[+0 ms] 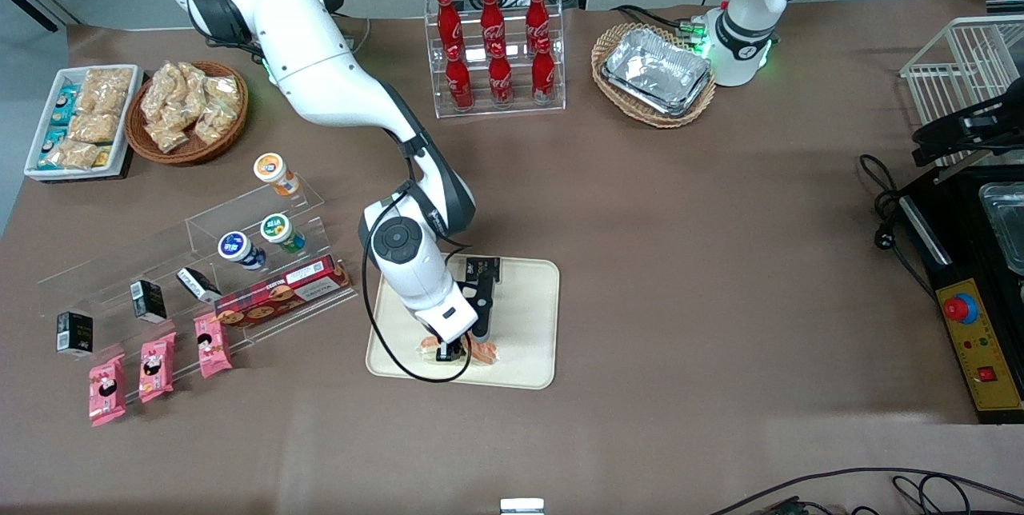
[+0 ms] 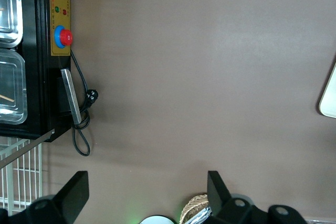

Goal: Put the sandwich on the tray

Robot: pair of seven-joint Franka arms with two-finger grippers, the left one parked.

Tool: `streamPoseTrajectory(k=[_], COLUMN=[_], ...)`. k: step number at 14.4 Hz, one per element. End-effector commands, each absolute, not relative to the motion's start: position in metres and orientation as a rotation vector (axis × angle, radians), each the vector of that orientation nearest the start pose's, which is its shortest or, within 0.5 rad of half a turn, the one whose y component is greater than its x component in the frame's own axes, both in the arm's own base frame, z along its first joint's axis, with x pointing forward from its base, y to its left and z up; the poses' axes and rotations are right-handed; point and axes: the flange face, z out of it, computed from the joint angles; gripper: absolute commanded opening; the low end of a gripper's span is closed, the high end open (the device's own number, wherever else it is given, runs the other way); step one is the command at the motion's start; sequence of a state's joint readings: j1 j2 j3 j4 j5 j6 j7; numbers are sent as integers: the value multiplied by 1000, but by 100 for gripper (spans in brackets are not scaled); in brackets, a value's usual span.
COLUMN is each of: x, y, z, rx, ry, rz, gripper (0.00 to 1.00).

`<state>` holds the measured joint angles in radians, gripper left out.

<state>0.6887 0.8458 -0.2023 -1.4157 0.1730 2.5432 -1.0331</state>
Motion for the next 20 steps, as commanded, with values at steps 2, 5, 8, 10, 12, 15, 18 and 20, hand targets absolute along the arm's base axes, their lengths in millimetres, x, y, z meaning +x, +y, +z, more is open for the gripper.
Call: streamPoseTrajectory(k=[2, 5, 8, 10, 12, 15, 18, 20], x=[657, 658, 658, 656, 651, 650, 634, 623], y=[389, 390, 387, 382, 374, 335, 312, 289], z=[236, 258, 285, 316, 360, 423, 486, 529], rx=[-2423, -2419, -2417, -2416, -2414, -2434, -2541, -2674], ry=[-2094, -2075, -2058, -2024, -1962, -1785, -1526, -1205], rz=[-511, -537, -519, -505, -475, -408, -351, -311], gripper=[100, 100, 100, 100, 100, 100, 100, 100])
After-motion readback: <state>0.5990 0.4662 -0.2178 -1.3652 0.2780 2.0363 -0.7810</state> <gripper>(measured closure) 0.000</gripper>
